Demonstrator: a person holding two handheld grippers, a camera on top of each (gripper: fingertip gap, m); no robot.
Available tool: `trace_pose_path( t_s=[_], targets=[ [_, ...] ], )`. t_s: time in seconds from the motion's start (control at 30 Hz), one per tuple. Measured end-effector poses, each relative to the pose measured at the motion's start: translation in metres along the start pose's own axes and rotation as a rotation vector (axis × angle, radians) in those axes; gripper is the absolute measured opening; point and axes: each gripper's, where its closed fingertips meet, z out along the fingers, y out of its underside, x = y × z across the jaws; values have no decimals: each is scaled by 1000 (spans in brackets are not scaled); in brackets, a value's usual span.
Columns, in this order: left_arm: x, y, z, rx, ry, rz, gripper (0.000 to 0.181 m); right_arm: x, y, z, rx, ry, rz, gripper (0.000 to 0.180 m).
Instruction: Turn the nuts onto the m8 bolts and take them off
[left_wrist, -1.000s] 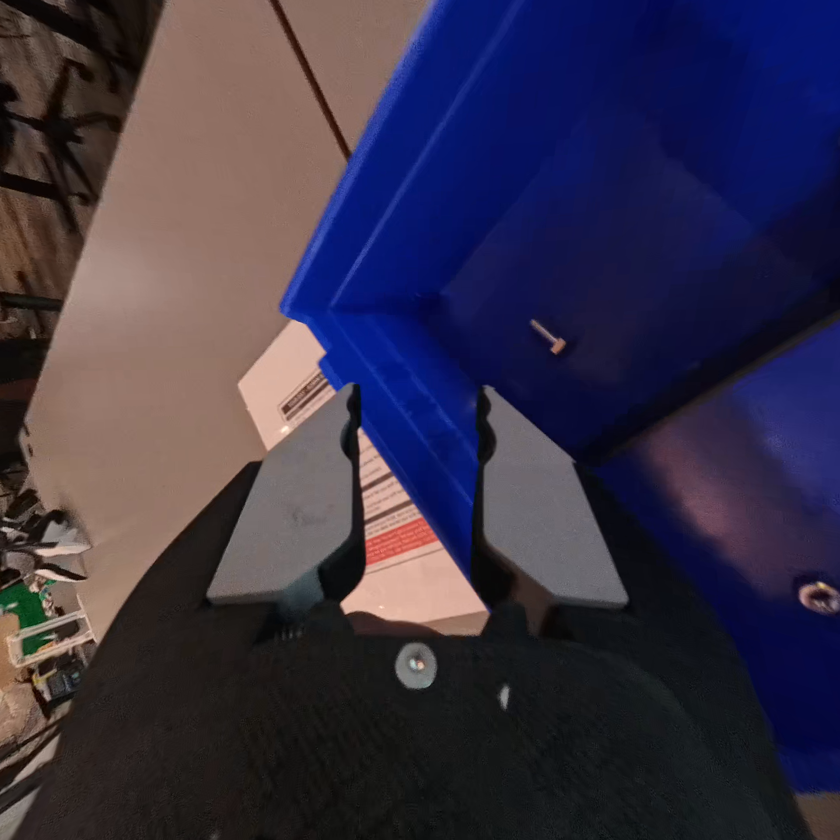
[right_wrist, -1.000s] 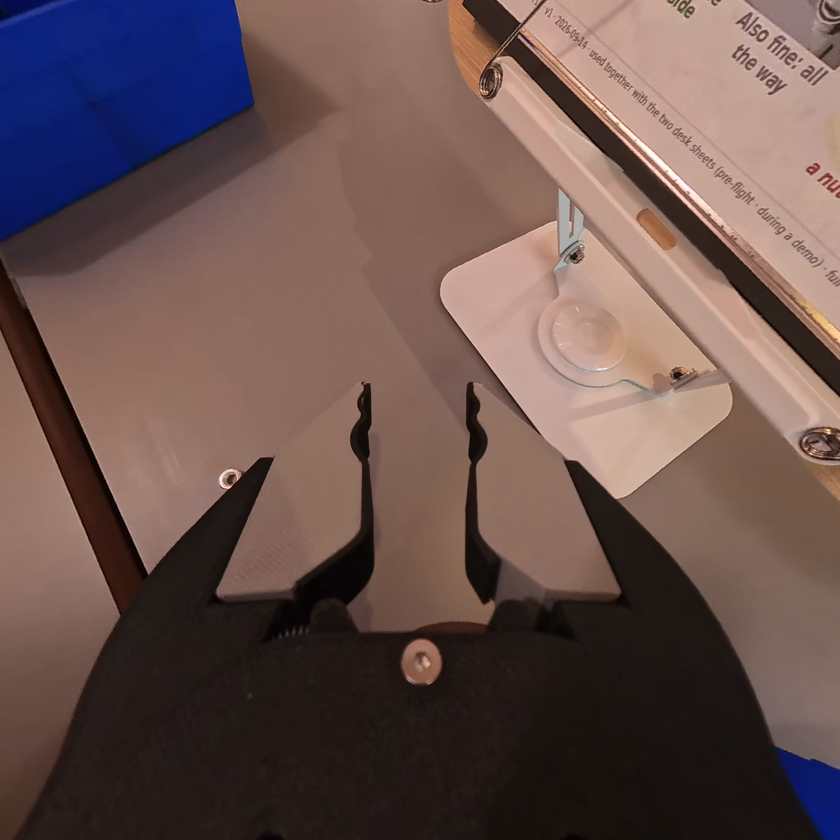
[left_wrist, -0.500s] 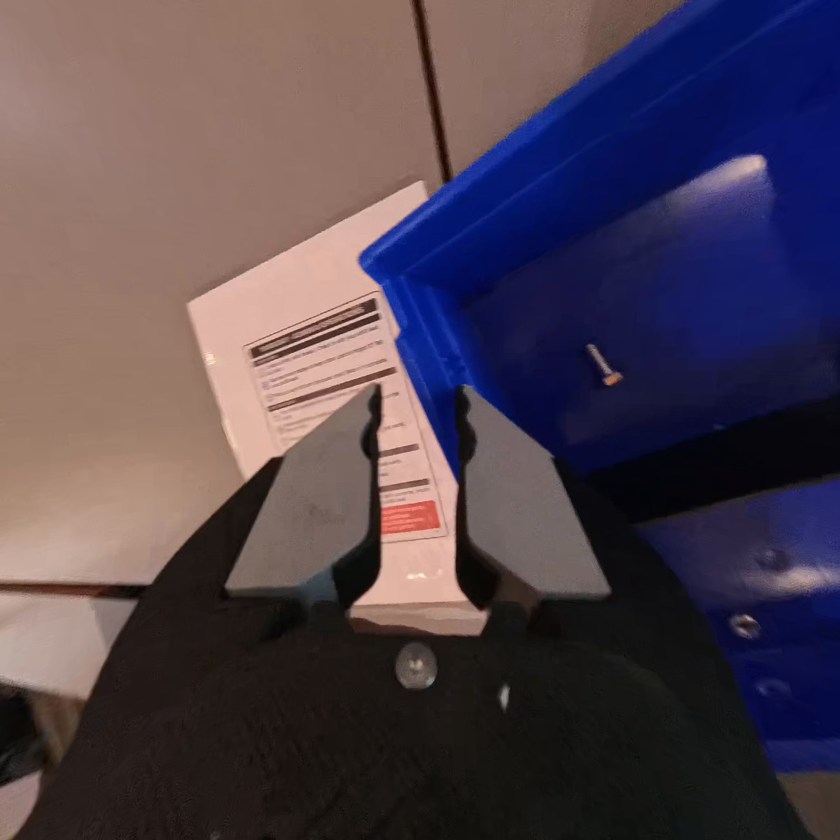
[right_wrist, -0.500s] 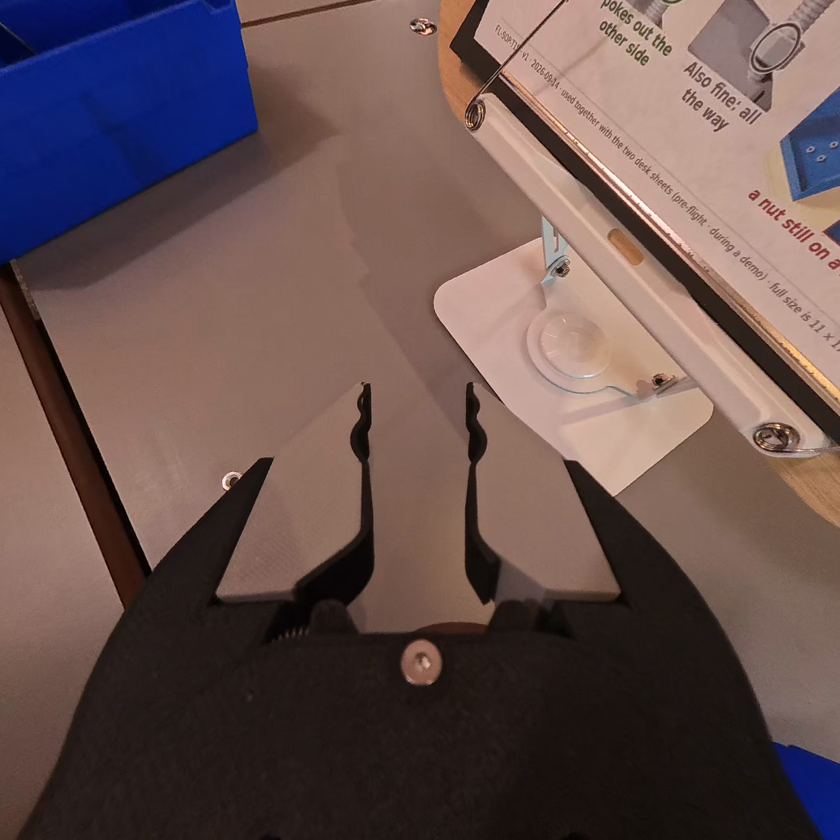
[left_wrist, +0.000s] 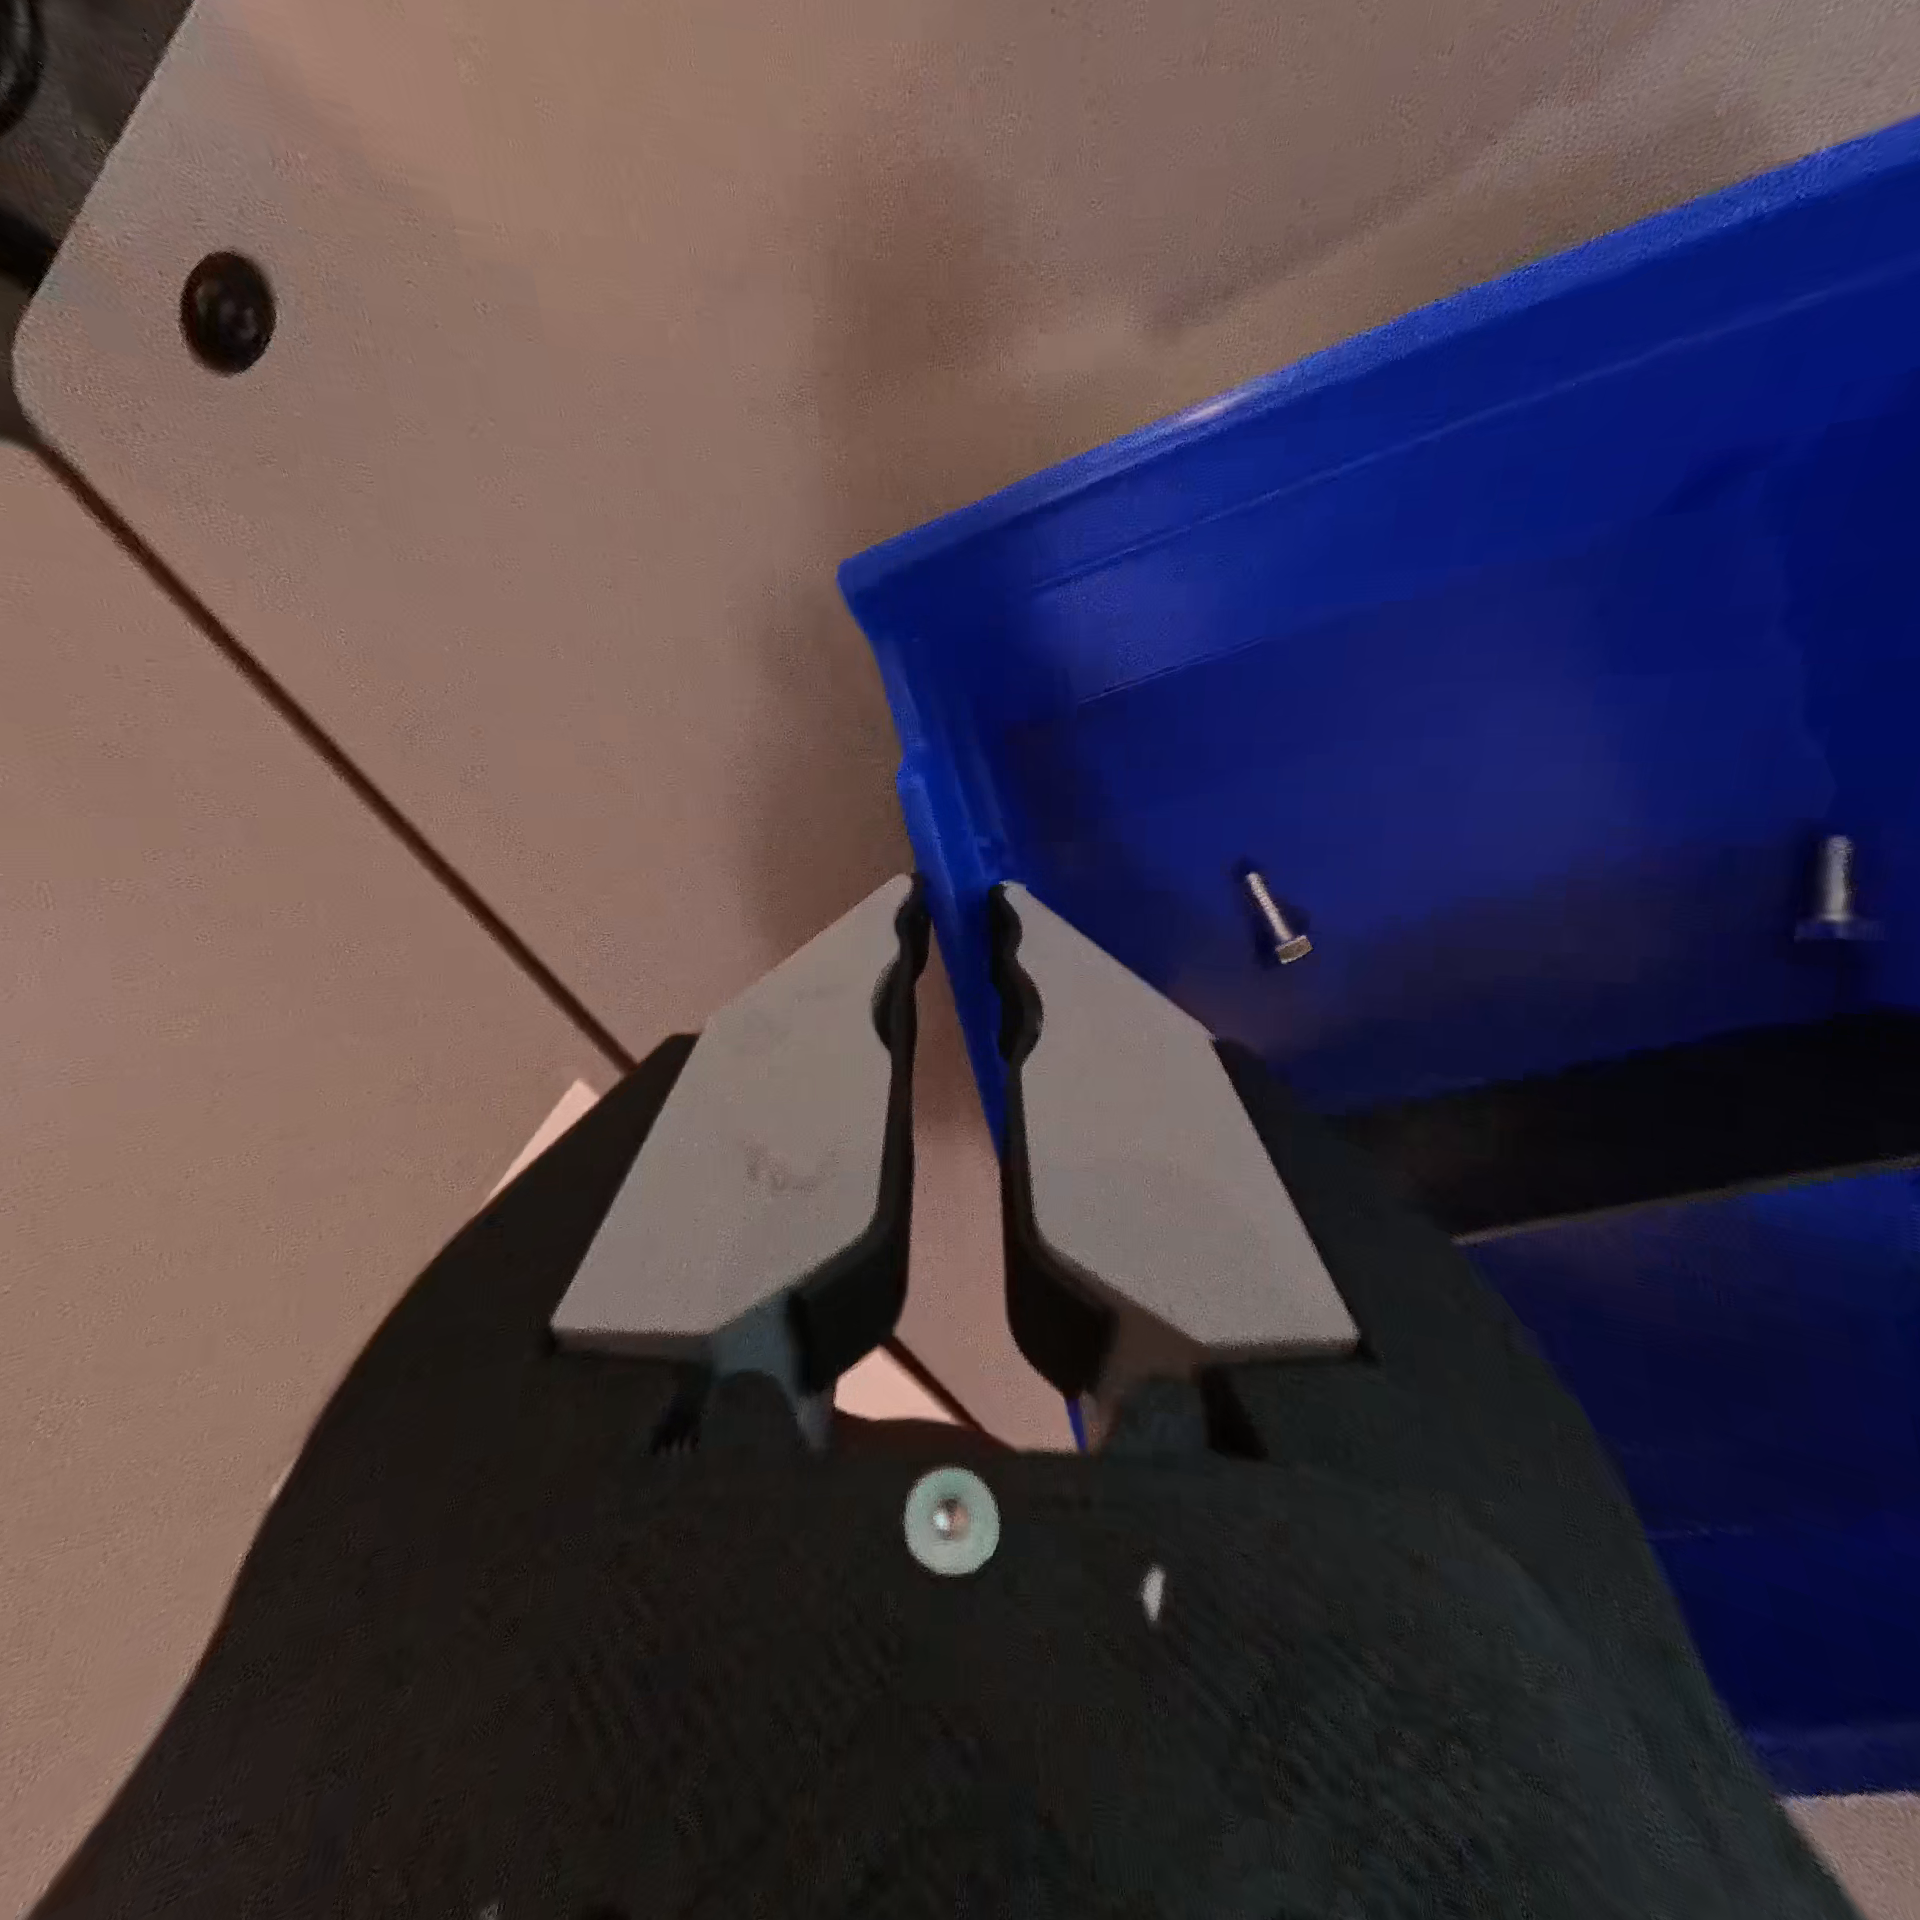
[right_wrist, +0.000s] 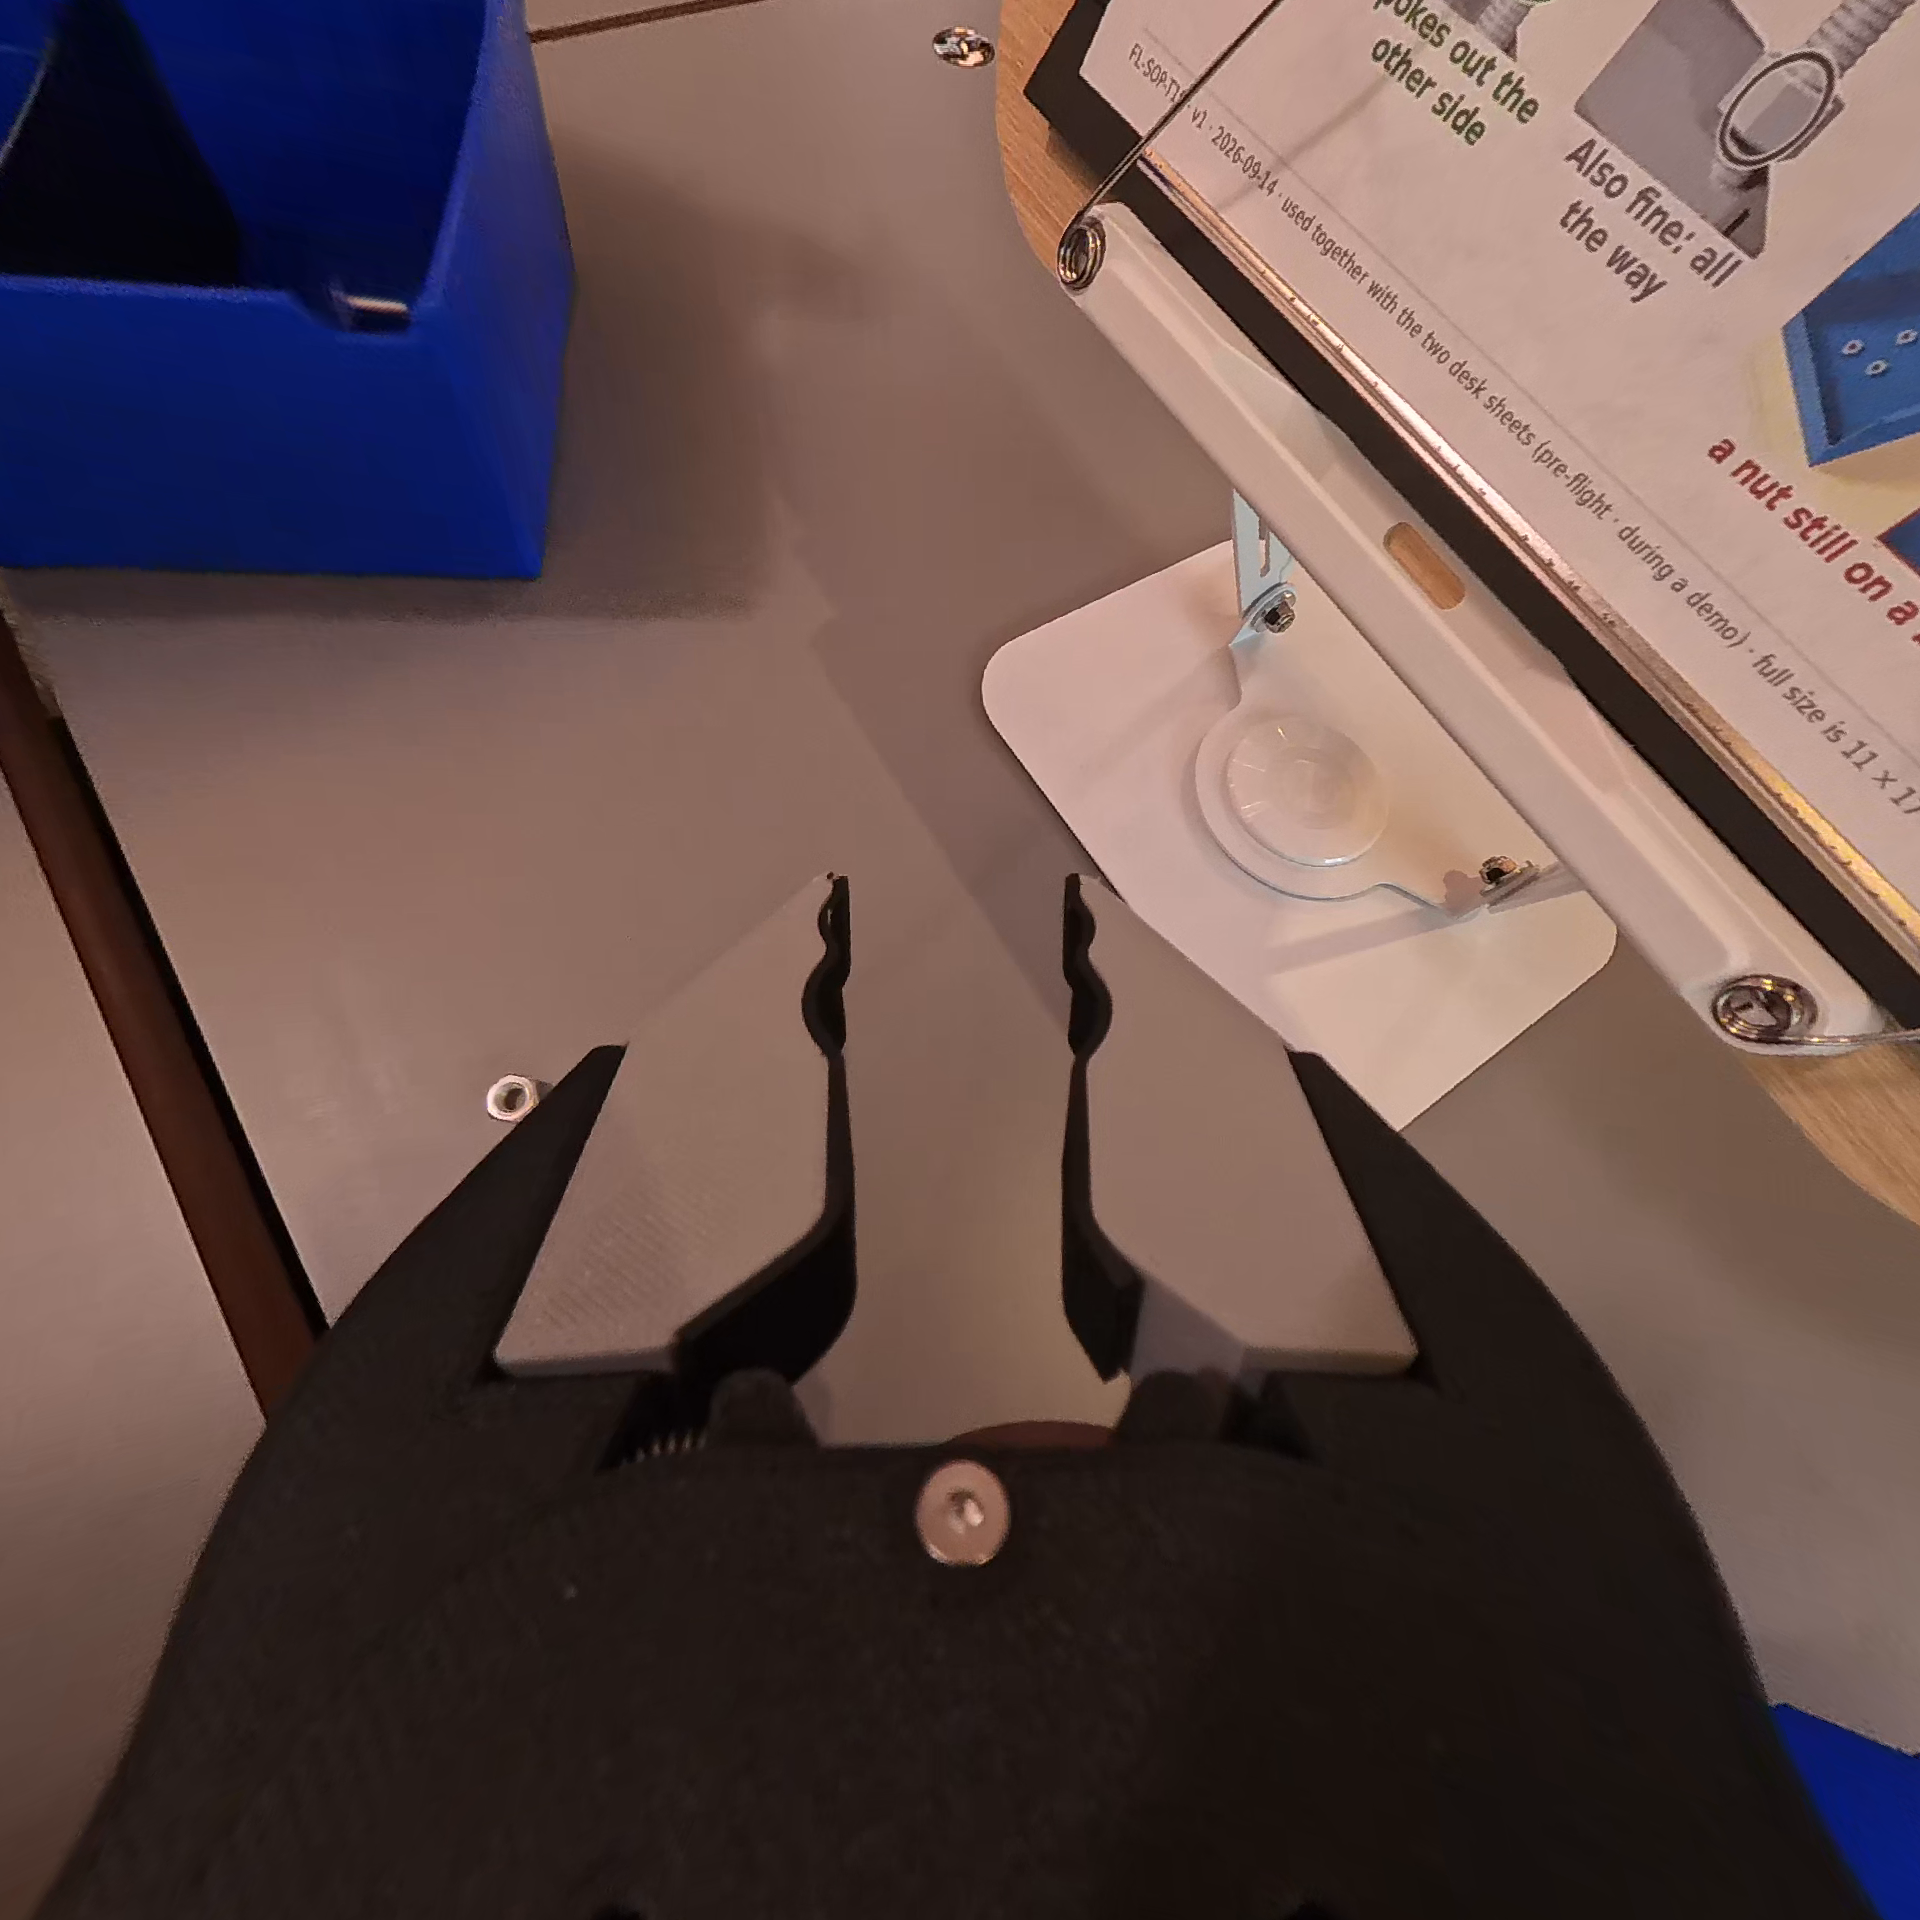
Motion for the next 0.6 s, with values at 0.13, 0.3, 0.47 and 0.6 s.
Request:
trace_pose_path(
  t_s=[0.13,0.3,0.47,0.6],
  targets=[
    [4,-29,13,12,-37,60,9,3,1,-1,1,-2,9,38],
    [21,-42,6,3,-55,90,38,4,3,-1,-3,-6,11,38],
    [60,-54,-19,50,47,48,43,2,-3,-6,14,0,-1,38],
    [72,-25,-4,-123,58,-1,30,0,-6,-8,23,-3,-1,38]
  ],
)
